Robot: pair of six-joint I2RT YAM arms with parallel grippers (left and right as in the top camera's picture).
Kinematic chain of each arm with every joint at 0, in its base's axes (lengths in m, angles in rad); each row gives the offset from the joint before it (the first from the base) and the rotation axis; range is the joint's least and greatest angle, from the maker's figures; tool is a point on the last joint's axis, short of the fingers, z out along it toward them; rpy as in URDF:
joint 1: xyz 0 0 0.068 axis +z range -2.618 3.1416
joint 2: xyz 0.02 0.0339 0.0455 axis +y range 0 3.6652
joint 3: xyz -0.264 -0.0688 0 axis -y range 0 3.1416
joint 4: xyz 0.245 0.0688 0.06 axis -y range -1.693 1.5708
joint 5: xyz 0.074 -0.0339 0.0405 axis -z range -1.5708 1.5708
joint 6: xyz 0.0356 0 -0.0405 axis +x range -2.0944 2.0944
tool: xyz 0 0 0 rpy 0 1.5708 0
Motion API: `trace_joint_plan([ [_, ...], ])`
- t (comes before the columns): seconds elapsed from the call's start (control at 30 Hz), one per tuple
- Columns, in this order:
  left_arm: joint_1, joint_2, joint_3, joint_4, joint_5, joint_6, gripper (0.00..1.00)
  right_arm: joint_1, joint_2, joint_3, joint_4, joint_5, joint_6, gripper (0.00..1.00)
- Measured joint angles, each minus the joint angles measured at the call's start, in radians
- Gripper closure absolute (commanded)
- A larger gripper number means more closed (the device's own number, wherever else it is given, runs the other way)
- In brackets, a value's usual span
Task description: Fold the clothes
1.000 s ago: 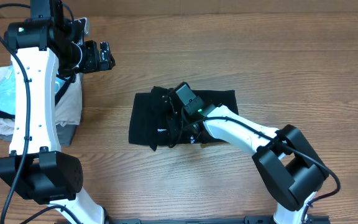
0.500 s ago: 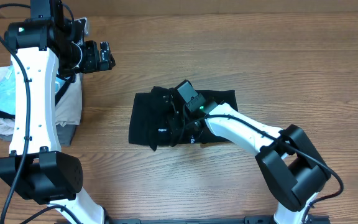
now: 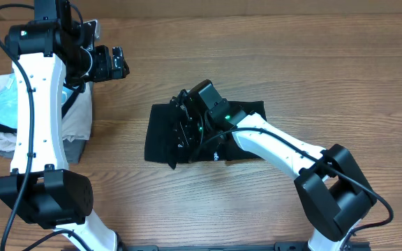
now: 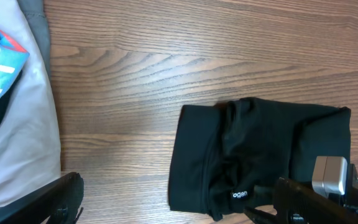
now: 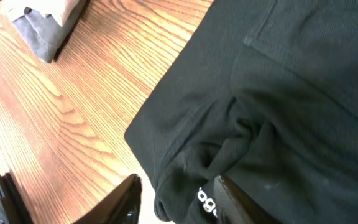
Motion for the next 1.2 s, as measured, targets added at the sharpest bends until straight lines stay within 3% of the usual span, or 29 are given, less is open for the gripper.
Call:
trace_joint_plan([
  [0.17, 0.000, 0.000, 0.000, 0.000, 0.000, 0.000, 0.00, 0.000, 0.076, 0.000, 0.002, 0.000, -0.002, 0.57],
  [0.3, 0.000, 0.000, 0.000, 0.000, 0.000, 0.000, 0.00, 0.000, 0.134, 0.000, 0.002, 0.001, -0.007, 0.75],
  [0.53, 0.000, 0.000, 0.000, 0.000, 0.000, 0.000, 0.00, -0.006, 0.136, 0.000, 0.002, 0.000, -0.010, 0.88],
  [0.97, 0.000, 0.000, 0.000, 0.000, 0.000, 0.000, 0.00, -0.058, 0.114, 0.007, -0.023, 0.067, 0.029, 0.92],
  [1.03, 0.000, 0.000, 0.000, 0.000, -0.001, 0.000, 0.00, -0.063, 0.112, 0.008, -0.028, 0.102, 0.045, 0.84],
  [1.13, 0.000, 0.000, 0.000, 0.000, -0.004, 0.000, 0.00, -0.063, 0.111, 0.008, -0.027, 0.138, 0.071, 0.53],
  [1.2, 0.000, 0.000, 0.000, 0.000, -0.008, 0.000, 0.00, -0.063, 0.110, 0.009, -0.027, 0.152, 0.079, 0.43],
])
